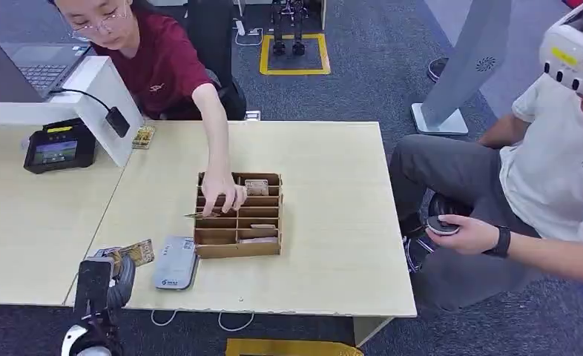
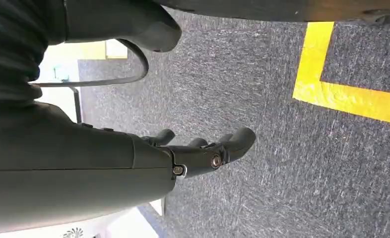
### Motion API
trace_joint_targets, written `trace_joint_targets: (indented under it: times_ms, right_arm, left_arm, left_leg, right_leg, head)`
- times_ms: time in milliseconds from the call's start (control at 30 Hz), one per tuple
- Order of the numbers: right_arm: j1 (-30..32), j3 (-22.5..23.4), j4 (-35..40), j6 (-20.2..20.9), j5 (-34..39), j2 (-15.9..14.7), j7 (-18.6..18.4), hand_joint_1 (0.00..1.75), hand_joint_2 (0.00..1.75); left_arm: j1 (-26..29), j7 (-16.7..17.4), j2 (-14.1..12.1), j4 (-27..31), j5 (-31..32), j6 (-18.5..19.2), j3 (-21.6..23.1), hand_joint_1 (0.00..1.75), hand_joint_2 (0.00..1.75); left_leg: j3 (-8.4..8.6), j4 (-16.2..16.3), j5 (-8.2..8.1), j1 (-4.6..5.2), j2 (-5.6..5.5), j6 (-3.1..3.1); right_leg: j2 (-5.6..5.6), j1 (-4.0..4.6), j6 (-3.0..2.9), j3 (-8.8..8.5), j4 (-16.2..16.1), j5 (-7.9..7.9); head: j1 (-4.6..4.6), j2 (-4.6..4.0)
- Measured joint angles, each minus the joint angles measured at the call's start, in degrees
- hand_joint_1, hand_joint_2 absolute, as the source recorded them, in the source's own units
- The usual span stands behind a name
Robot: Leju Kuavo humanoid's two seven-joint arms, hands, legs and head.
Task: Pass the card to the sensor for recognition and then transmit it.
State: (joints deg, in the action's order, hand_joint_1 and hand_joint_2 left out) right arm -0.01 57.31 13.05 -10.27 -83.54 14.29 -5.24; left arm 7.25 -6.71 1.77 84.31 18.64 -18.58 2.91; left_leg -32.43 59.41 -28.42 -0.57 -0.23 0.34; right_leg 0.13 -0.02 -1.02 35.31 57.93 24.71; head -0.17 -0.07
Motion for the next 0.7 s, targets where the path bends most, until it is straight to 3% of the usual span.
trace_joint_targets:
  times_ms: [300,700]
  right_arm:
    - [0.0,-0.3,0.0,-0.1,-0.3,0.0,0.0,0.0,1.75]
    - [0.0,-0.3,-0.1,-0.9,-0.3,0.1,-0.1,0.0,1.75]
  left_arm:
    - [-2.4,-0.8,1.0,-5.4,-0.1,-1.6,0.0,1.75,1.75]
    - [-3.1,-1.1,1.8,-8.3,0.5,-2.3,0.0,1.75,1.75]
  left_leg:
    - [0.0,0.0,0.0,0.0,0.0,0.0]
    - [-0.01,0.0,0.0,0.0,0.01,0.0]
  right_leg:
    - [0.0,0.0,0.0,0.0,0.0,0.0]
    - [0.0,0.0,0.0,0.01,0.0,0.0]
  head:
    - [-0.02,0.0]
    - [-0.04,0.0]
